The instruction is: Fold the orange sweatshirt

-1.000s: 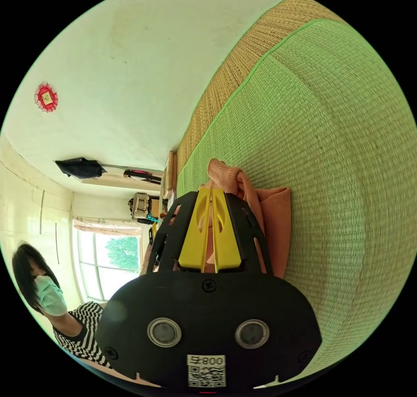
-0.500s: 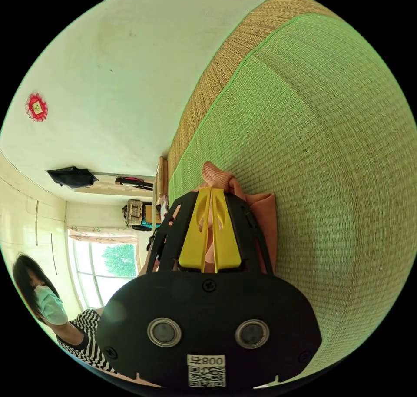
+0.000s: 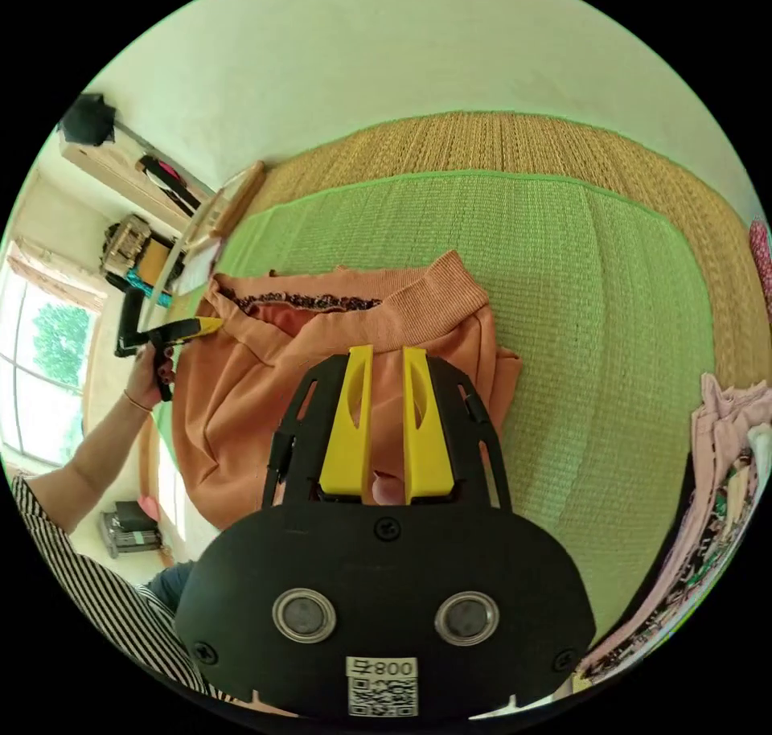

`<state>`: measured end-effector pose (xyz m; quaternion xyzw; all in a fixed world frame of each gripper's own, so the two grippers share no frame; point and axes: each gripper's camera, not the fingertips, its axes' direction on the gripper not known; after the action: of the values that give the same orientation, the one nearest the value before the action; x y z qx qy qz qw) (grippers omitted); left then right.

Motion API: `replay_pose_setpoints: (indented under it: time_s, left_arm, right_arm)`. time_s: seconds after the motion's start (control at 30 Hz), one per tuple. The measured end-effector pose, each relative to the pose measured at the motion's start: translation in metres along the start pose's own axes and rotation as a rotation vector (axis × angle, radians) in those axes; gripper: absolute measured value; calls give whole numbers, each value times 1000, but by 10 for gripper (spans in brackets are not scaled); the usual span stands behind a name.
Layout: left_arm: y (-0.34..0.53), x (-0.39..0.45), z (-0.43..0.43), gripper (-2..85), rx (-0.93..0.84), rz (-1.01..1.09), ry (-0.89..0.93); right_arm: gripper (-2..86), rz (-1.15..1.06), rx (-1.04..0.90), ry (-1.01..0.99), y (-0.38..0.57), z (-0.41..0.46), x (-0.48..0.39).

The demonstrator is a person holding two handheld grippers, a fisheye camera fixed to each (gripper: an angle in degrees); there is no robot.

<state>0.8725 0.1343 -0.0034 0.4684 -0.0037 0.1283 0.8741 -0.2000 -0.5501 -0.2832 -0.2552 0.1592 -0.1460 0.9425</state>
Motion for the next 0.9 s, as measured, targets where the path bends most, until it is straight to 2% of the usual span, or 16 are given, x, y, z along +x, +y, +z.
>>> replay_pose_setpoints:
  time_s: [0.07, 0.23, 0.5, 0.9]
  left_arm:
    - [-6, 30, 24, 88, -59, 88, -197]
    - [-6, 68, 52, 67, -74, 184, -358]
    - [2, 89, 60, 21, -26, 175, -314]
    - [8, 116, 10, 16, 226, 185, -219]
  right_arm:
    - [70, -30, -61, 96, -5, 12, -16]
    - [63, -75, -42, 225, -6, 14, -48]
    - [10, -76, -32, 146, -7, -9, -47]
    - [3, -61, 237, 38, 5, -105, -33]
